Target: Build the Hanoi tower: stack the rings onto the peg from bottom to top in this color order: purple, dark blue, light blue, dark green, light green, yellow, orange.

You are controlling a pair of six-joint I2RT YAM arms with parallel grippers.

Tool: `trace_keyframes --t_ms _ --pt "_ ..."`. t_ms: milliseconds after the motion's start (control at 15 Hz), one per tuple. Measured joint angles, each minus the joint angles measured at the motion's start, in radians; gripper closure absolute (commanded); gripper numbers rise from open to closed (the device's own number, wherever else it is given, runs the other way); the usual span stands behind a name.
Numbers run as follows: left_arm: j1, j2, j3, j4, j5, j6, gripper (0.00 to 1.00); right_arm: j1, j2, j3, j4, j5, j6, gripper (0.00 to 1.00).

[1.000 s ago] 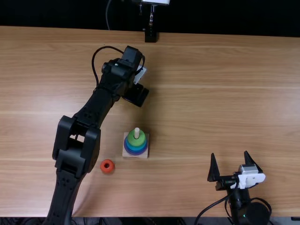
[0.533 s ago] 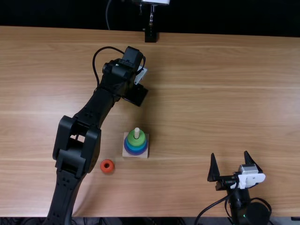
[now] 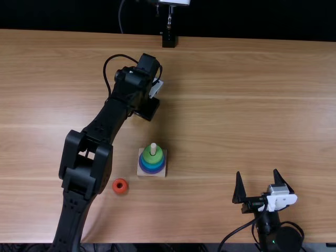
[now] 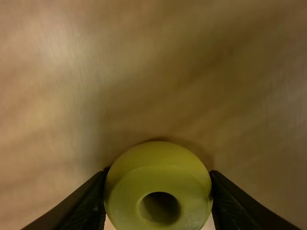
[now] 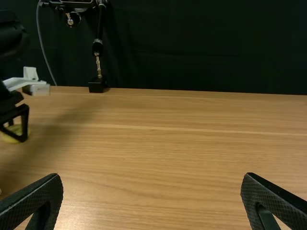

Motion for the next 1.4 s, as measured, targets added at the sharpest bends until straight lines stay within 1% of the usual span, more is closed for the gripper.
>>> trace_keyframes --t_ms 200,467,533,733,800,867,1067,1267,1400 --pt "0.012 -0.112 0.000 -0.010 0.002 -0.002 1.00 0.000 0.000 0.000 0.000 0.000 0.001 0.00" --pt "0.018 -0.396 -0.089 -0.018 0.002 -0.005 1.00 0.000 0.000 0.000 0.000 -0.001 0.001 0.00" --pt "0.018 -0.440 -0.106 -0.035 0.002 -0.012 1.00 0.000 0.000 0.000 0.000 0.000 0.001 0.00" --pt "0.017 -0.565 -0.178 -0.117 0.002 -0.086 1.00 0.000 0.000 0.000 0.000 0.000 0.000 0.00" --pt "0.011 -0.605 -0.208 -0.143 0.001 -0.103 1.00 0.000 0.000 0.000 0.000 0.000 0.001 0.00" --pt "0.003 -0.643 -0.242 -0.162 0.001 -0.114 1.00 0.000 0.000 0.000 0.000 0.000 0.001 0.00" --pt "-0.065 -0.739 -0.327 -0.201 -0.002 -0.140 1.00 0.000 0.000 0.000 0.000 0.000 0.000 0.00" --pt "-0.143 -0.758 -0.328 -0.237 -0.005 -0.174 1.00 0.000 0.000 0.000 0.000 0.000 0.001 0.00" --pt "-0.171 -0.758 -0.328 -0.239 -0.005 -0.188 1.00 0.000 0.000 0.000 0.000 0.000 0.001 0.00"
